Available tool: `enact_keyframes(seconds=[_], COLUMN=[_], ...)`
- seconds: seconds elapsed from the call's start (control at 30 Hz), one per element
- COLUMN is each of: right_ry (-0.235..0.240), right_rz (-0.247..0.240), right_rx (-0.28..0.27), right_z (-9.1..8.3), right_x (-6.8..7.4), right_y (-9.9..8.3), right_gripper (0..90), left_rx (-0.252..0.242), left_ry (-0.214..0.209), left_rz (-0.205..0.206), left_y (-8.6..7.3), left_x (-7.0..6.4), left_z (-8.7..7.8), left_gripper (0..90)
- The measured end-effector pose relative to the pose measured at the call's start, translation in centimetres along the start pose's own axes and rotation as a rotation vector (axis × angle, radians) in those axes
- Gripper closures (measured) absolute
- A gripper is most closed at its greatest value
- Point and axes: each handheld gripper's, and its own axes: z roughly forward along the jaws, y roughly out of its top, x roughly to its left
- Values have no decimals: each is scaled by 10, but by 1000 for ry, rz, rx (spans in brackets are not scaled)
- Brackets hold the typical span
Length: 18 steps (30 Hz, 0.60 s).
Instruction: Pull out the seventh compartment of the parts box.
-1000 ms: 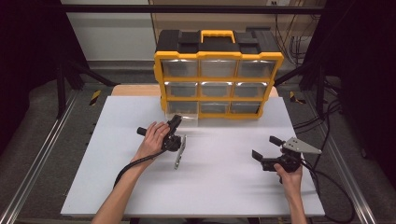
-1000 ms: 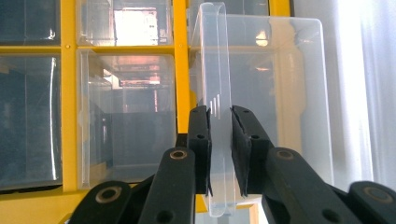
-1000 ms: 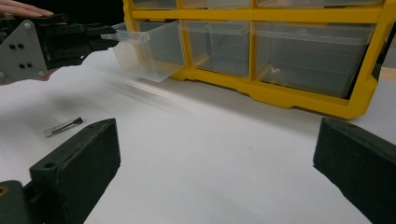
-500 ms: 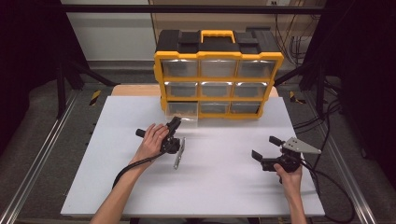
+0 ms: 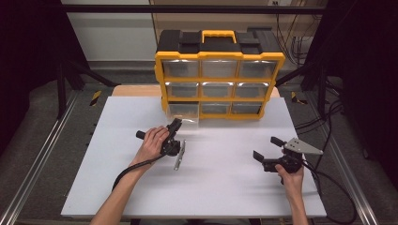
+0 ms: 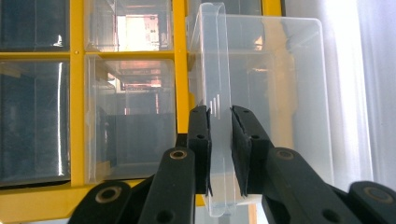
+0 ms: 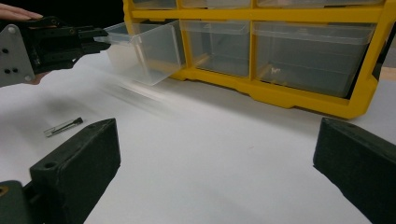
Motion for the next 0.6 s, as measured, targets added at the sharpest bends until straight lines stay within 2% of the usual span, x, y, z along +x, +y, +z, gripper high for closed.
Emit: enact_keyframes(seconds=[0.6], right_ry=[-2], right_rz=[1], right_rx=[-2], right_z=[-1], right_x=[0], right_y=[0], right_gripper=[13], left_rx=[5], left_ry=[-3], left_rz=[3], left_y=[3], left_x=[-1], left_z=[-2], left_gripper=[774])
